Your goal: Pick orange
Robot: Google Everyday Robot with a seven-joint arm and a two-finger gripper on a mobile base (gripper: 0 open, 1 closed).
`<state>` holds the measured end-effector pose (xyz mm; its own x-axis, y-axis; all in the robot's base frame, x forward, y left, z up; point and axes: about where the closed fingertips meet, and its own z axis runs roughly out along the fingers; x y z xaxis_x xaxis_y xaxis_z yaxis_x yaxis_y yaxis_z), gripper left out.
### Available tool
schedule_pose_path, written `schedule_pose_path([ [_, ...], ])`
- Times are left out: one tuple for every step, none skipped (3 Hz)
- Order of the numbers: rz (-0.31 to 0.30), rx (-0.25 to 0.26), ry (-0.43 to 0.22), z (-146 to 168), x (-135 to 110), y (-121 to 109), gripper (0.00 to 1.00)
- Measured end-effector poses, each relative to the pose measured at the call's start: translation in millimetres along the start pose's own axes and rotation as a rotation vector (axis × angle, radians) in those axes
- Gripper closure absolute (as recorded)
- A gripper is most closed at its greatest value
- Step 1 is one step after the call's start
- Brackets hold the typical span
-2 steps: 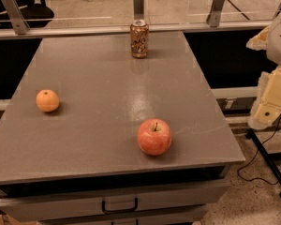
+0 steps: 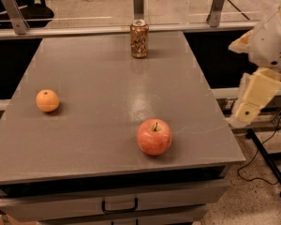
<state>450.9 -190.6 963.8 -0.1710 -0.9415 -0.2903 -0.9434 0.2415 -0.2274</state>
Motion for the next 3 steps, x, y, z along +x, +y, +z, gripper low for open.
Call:
schedule_pose_path([
  [-0.08,-0.063,-0.186,50,-74,-5,0.0],
  [-0.163,-0.107,-0.374,81,-174,-8,0.0],
  [-0.162,-0.107,-0.372,81,-173,-8,0.0],
])
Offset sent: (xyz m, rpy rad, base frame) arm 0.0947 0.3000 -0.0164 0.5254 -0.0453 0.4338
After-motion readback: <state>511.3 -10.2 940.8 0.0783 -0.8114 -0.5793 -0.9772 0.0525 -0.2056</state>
